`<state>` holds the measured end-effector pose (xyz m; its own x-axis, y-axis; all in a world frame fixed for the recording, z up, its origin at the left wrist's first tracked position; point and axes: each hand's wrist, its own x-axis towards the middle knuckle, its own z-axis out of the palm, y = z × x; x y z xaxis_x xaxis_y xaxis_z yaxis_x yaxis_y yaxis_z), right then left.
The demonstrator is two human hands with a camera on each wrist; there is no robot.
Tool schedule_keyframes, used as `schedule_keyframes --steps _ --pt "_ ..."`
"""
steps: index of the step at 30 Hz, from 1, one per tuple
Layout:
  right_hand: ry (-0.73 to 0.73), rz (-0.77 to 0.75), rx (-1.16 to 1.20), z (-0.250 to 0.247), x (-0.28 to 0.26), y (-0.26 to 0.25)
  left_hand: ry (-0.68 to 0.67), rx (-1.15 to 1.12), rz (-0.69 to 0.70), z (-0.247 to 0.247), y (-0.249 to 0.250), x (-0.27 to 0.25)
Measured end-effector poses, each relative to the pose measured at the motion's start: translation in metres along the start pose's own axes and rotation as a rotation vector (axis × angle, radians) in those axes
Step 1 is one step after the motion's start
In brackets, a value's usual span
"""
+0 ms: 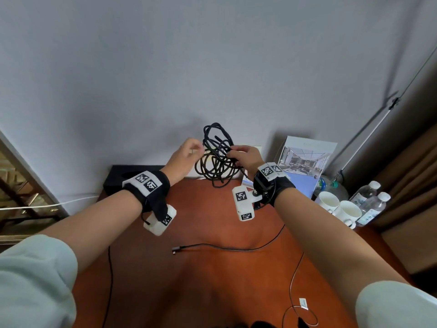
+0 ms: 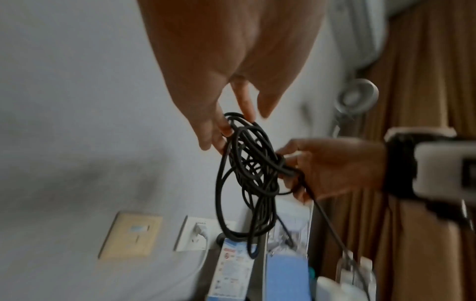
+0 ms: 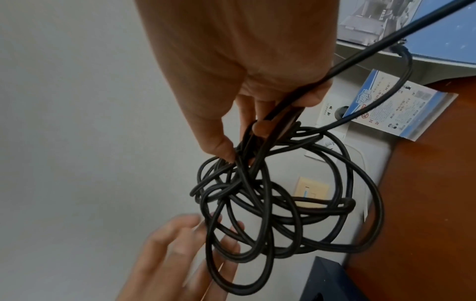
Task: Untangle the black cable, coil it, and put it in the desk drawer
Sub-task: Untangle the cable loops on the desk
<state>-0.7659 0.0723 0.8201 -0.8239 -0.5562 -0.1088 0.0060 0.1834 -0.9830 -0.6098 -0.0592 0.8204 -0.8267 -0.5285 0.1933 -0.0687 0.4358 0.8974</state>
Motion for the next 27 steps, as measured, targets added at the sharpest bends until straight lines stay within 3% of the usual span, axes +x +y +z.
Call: schedule_keyframes --steps 2,6,16,27 --pt "-0.001 -0.014 0.003 -0.001 0.000 -0.001 -0.014 0.271 0.179 0.002 -0.003 0.004" --pt "0.014 -0.021 0.042 -0.002 -0.002 -0.003 0.059 0.463 0.351 0.010 -0.005 0.009" --pt "-0.015 -0.055 0.006 -0.014 -0.004 -0.008 0.195 0.756 0.409 0.024 0.006 0.010" --pt "-0.040 -0.034 -0.056 -0.015 -0.009 -0.007 0.194 0.627 0.312 0.022 0.011 0.011"
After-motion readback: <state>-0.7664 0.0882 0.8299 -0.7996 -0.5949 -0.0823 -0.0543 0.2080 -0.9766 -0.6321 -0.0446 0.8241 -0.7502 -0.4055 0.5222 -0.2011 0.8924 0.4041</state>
